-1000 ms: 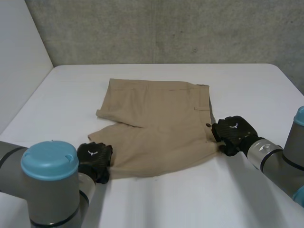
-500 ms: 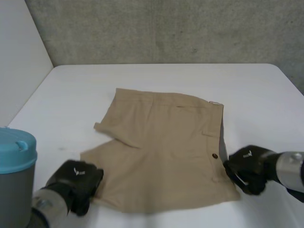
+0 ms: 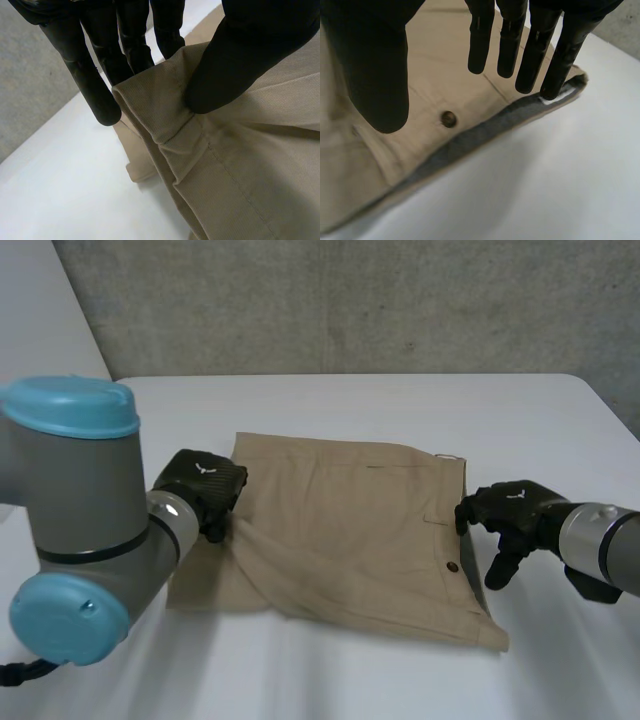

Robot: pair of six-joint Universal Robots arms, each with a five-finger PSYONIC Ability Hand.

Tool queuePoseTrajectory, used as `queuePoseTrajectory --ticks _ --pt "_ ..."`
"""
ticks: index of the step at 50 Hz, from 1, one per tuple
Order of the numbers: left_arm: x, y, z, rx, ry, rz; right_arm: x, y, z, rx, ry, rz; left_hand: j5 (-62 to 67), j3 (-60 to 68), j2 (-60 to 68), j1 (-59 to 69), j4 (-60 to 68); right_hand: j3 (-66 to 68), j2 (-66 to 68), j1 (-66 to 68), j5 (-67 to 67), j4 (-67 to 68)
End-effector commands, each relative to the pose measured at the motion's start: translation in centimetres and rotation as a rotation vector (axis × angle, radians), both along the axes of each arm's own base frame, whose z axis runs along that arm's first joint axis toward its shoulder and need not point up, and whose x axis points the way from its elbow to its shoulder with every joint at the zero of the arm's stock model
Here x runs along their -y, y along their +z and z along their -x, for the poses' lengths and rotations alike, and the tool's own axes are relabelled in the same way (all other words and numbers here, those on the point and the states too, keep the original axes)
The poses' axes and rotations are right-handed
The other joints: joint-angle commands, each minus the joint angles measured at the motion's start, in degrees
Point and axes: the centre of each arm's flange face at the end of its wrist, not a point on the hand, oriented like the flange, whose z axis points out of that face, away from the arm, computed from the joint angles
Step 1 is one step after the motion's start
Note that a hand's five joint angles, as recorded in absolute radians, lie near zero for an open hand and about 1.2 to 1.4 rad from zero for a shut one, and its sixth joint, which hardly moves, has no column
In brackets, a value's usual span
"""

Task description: Fold the shorts.

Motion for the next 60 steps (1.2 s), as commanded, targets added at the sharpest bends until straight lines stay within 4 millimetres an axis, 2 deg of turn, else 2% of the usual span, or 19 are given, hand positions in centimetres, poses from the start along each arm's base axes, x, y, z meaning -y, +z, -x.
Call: queuePoseTrajectory --ticks 1,9,16,17,21,25,29,34,37,38,43,45,54,55,56,57,58,59,60 --pt "-0.1 -0.6 0.0 0.013 0.004 -0.023 -3.0 0.6 0.7 0.081 -0.072 -0.075 13.3 12.0 11.7 16.1 11.6 -1.4 -1.5 2.0 -1.8 -1.3" --pt "0.3 -0.7 0.0 0.010 0.010 -0.018 -6.1 -1.8 0.9 0.060 -0.061 -0.161 13.3 12.0 11.7 16.1 11.6 -3.7 -3.8 -0.4 -4.1 -3.7" --pt "0.9 -0.9 0.1 0.009 0.016 -0.015 -5.5 -3.0 0.4 0.048 -0.054 -0.093 13.3 12.0 11.7 16.1 11.6 0.4 0.3 3.8 0.1 0.5" --pt "1.0 -0.8 0.1 0.008 0.016 -0.014 -5.3 -3.2 0.3 0.046 -0.056 -0.090 13.3 12.0 11.7 16.1 11.6 3.1 3.0 6.5 2.7 3.2" --pt "1.3 -0.7 0.3 0.003 0.016 -0.006 -4.3 -4.3 -0.1 0.030 -0.058 -0.097 13.3 12.0 11.7 16.1 11.6 50.9 50.8 54.3 50.5 51.0" --pt "2.0 -0.6 0.8 -0.008 0.013 0.015 -2.7 -2.9 -1.2 0.048 -0.027 -0.001 13.3 12.0 11.7 16.1 11.6 51.0 50.9 54.4 50.6 51.1" --pt "3.8 -0.1 1.7 -0.035 0.010 0.077 0.3 -0.1 -2.5 0.089 -0.005 0.174 13.3 12.0 11.7 16.1 11.6 51.0 50.9 54.4 50.6 51.1" --pt "7.4 1.0 3.5 -0.117 0.016 0.227 5.6 1.4 -3.8 0.101 -0.056 0.355 13.3 12.0 11.7 16.1 11.6 51.0 50.9 54.4 50.6 51.1" --pt "9.3 1.1 4.1 -0.137 0.023 0.306 7.0 1.8 -5.3 0.106 -0.055 0.418 13.3 12.0 11.7 16.1 11.6 51.0 50.9 54.4 50.6 51.1" --pt "10.5 1.0 4.5 -0.138 0.024 0.361 8.0 1.7 -6.1 0.103 -0.056 0.459 13.3 12.0 11.7 16.1 11.6 51.0 50.9 54.4 50.6 51.1" --pt "13.4 -0.1 6.0 -0.093 0.016 0.522 11.1 0.4 -7.9 0.076 -0.054 0.624 13.3 12.0 11.7 16.1 11.6 51.0 50.9 54.4 50.6 51.1" --pt "14.6 -1.3 6.7 -0.060 0.005 0.579 12.2 -0.7 -8.6 0.054 -0.056 0.702 13.3 12.0 11.7 16.1 11.6 51.0 50.9 54.4 50.6 51.1" --pt "17.7 -6.3 8.4 -0.044 -0.002 0.678 14.4 -6.0 -10.5 -0.034 -0.038 0.851 13.3 12.0 11.7 16.1 11.6 51.0 50.9 54.4 50.6 51.1" --pt "17.8 -6.7 8.5 -0.048 -0.008 0.684 14.5 -6.4 -10.6 -0.041 -0.036 0.855 13.3 12.0 11.7 16.1 11.6 45.4 45.3 48.8 45.0 45.5" --pt "18.1 -7.5 8.7 -0.053 -0.014 0.696 14.8 -7.2 -10.7 -0.050 -0.033 0.853 -0.8 -2.2 -2.4 2.0 -2.5 7.9 7.8 11.3 7.5 7.9" --pt "18.1 -7.9 8.8 -0.054 -0.020 0.696 14.9 -7.5 -10.7 -0.055 -0.033 0.853 -14.0 -15.3 -15.6 -11.1 -15.6 -12.9 -13.1 -9.6 -13.3 -12.9" --pt "18.1 -8.3 9.0 -0.056 -0.027 0.698 15.1 -7.6 -10.8 -0.055 -0.033 0.855 -29.6 -30.9 -31.2 -26.8 -31.2 -19.0 -19.1 -15.6 -19.4 -18.9" --pt "18.1 -8.6 9.1 -0.055 -0.034 0.697 15.1 -7.8 -10.9 -0.055 -0.031 0.854 -46.1 -47.4 -47.6 -43.2 -47.7 -19.0 -19.1 -15.6 -19.4 -18.9" --pt "18.0 -9.0 9.1 -0.052 -0.036 0.693 15.2 -7.8 -10.9 -0.053 -0.028 0.855 -56.7 -58.0 -58.3 -53.9 -58.4 -19.0 -19.1 -15.6 -19.4 -18.9"
